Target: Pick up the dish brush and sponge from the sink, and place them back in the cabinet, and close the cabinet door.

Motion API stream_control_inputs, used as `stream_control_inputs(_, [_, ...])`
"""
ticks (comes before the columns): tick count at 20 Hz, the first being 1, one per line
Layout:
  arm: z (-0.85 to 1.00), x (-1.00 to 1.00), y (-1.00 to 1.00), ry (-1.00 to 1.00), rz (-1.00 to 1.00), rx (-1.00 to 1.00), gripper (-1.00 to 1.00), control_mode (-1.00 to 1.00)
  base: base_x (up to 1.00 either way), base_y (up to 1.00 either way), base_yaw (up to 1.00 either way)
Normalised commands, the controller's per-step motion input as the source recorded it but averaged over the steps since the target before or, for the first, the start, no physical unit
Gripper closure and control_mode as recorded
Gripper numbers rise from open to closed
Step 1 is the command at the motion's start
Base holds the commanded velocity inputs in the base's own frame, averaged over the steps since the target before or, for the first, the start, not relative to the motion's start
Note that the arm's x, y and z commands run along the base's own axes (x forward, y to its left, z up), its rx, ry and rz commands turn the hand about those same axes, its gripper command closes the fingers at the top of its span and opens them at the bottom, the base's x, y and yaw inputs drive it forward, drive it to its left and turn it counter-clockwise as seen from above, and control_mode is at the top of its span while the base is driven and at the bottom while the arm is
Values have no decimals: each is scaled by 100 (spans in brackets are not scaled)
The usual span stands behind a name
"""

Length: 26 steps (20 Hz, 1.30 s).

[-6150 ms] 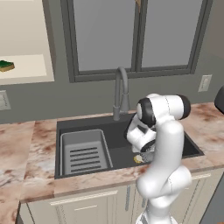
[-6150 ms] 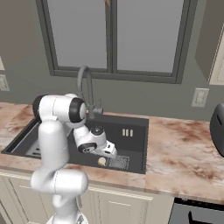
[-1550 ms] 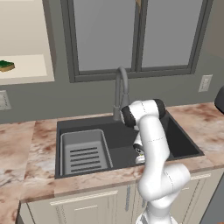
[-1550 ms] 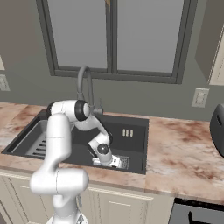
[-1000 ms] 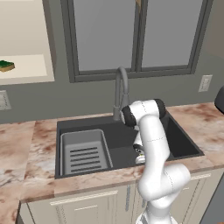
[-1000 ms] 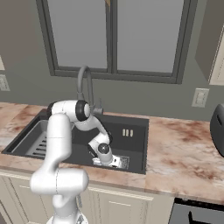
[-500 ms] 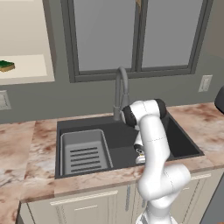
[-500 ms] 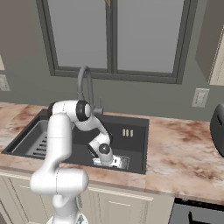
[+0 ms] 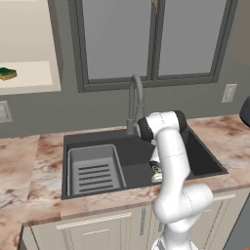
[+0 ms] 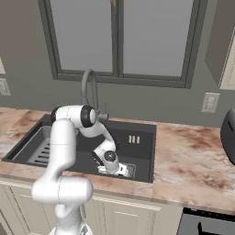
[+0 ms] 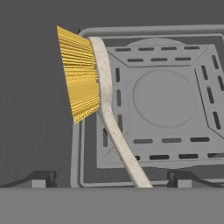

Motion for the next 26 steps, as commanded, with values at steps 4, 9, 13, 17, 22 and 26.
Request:
stream_control_inputs(4, [-8, 0, 0, 1, 0, 0, -100, -100, 0, 0, 0])
stream_control_inputs(9, [0, 0, 0, 0, 0, 0, -100, -100, 0, 0, 0])
stream_control_inputs(13, [0, 0, 0, 0, 0, 0, -100, -100, 0, 0, 0])
stream_control_inputs(17, [0, 0, 0, 0, 0, 0, -100, -100, 0, 0, 0])
stream_control_inputs(22, [0, 0, 0, 0, 0, 0, -100, -100, 0, 0, 0])
stream_control_inputs(26, [0, 0, 0, 0, 0, 0, -100, -100, 0, 0, 0])
